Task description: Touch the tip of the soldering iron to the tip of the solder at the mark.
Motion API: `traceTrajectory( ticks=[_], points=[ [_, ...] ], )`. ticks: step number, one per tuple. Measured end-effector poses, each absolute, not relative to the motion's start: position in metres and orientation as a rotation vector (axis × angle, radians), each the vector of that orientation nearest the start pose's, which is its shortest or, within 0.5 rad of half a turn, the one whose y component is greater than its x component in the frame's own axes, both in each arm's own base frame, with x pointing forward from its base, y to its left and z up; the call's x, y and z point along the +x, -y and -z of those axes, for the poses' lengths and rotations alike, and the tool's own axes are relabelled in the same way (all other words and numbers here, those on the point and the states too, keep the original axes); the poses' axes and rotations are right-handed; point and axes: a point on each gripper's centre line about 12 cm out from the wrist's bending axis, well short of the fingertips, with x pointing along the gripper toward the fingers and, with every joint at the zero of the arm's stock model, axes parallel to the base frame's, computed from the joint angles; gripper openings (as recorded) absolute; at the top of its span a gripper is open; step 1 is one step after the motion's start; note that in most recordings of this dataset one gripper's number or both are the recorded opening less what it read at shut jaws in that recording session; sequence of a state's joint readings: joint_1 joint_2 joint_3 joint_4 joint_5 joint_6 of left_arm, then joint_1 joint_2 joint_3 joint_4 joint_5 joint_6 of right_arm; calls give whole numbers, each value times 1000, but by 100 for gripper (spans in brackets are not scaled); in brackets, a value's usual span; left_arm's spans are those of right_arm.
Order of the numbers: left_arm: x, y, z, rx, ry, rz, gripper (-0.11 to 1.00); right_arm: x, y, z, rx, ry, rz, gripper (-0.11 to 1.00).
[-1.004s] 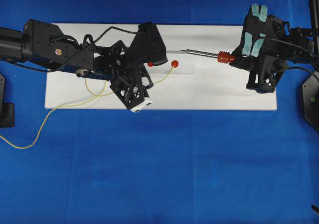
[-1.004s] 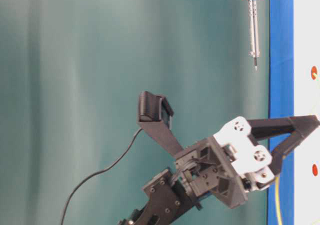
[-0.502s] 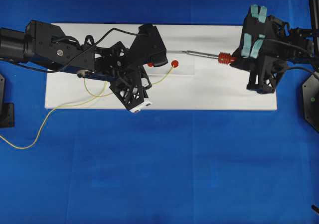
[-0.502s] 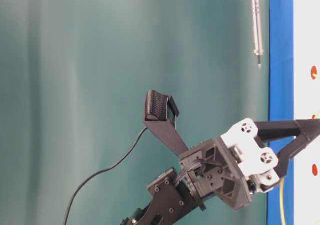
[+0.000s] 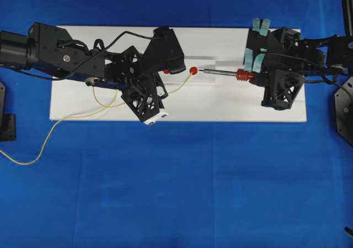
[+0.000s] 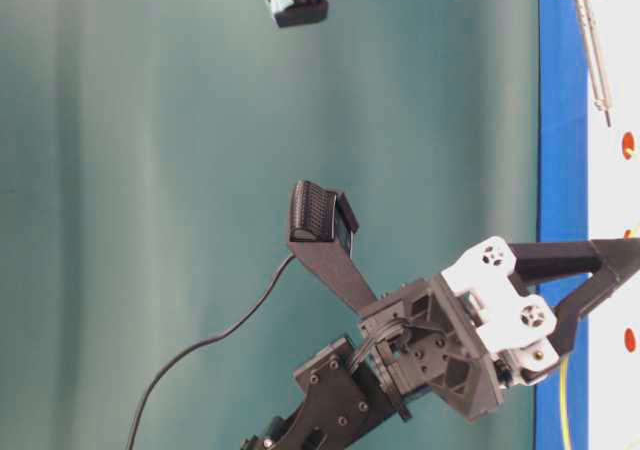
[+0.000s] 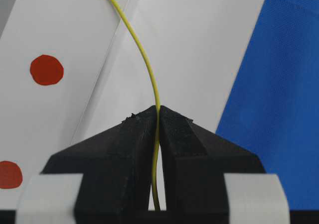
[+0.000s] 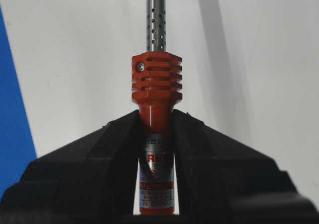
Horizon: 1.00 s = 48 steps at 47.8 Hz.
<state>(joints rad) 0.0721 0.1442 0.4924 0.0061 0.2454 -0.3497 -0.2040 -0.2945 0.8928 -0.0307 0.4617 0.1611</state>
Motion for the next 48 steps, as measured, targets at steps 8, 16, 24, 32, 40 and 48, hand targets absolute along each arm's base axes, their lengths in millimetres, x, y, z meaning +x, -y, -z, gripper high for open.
traceTrajectory(
  ticks=[8, 16, 24, 32, 40, 48],
  points=[
    [418, -31, -146, -353, -858, -221, 1, 272, 58, -155, 224, -1057, 268, 6],
    [420, -31, -149, -353, -852, -220, 1, 273, 58, -152, 223, -1068, 268, 6],
    [421, -31, -151, -354, -848, -220, 1, 275, 58, -151, 223, -1066, 268, 6],
    [421, -31, -151, -357, -850, -221, 1, 275, 58, -151, 223, -1065, 268, 6],
    [421, -31, -151, -359, -856, -223, 1, 275, 58, -151, 223, -1066, 268, 6],
    [422, -31, -152, -359, -853, -223, 1, 275, 59, -151, 223, -1062, 267, 6]
  ],
)
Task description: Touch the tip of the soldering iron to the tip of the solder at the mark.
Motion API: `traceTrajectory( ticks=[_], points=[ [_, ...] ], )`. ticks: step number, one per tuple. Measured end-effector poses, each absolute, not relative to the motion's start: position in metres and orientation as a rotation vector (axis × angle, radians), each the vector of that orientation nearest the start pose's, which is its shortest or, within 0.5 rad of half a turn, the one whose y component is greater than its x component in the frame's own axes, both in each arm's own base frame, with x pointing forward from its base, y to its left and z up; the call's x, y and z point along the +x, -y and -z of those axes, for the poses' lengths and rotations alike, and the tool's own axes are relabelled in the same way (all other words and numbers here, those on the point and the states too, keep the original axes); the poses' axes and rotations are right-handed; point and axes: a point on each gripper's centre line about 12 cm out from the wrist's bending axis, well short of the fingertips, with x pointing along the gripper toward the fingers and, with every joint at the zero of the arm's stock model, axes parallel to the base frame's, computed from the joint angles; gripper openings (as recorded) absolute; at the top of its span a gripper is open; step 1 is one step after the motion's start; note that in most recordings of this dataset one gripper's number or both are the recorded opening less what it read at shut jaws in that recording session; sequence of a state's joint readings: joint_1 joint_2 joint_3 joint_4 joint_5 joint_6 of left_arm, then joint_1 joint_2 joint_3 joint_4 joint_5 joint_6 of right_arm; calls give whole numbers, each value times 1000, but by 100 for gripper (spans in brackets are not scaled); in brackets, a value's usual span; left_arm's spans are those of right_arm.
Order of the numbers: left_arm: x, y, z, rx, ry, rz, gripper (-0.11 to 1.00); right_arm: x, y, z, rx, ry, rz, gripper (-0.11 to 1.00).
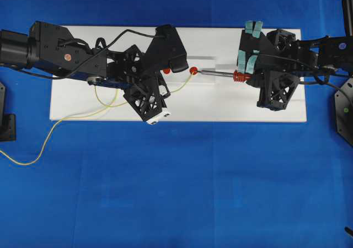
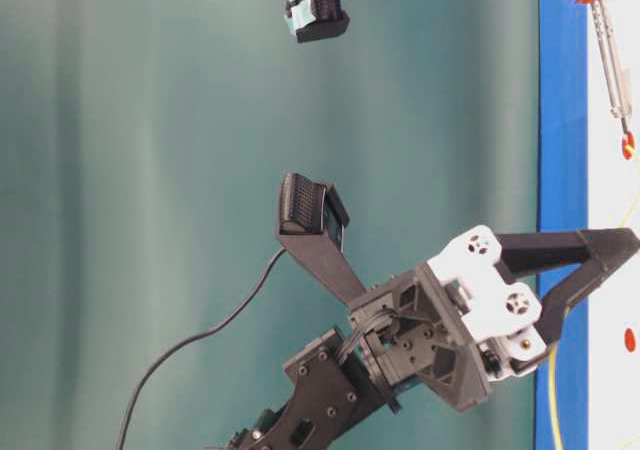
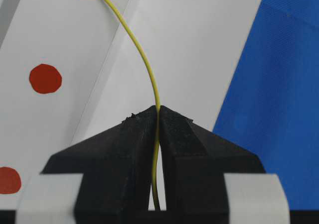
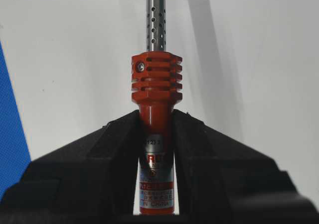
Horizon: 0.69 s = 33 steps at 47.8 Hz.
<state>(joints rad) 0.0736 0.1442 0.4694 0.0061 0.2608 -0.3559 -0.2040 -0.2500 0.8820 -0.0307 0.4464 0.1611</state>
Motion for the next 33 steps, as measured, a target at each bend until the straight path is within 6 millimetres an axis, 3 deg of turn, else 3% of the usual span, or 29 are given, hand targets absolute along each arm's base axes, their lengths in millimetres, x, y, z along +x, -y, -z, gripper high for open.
traceTrajectory(
  ticks=[33],
  points=[
    [423, -31, -154, -359, -867, -224, 1, 281, 60, -151, 221, -1060, 267, 6]
  ],
)
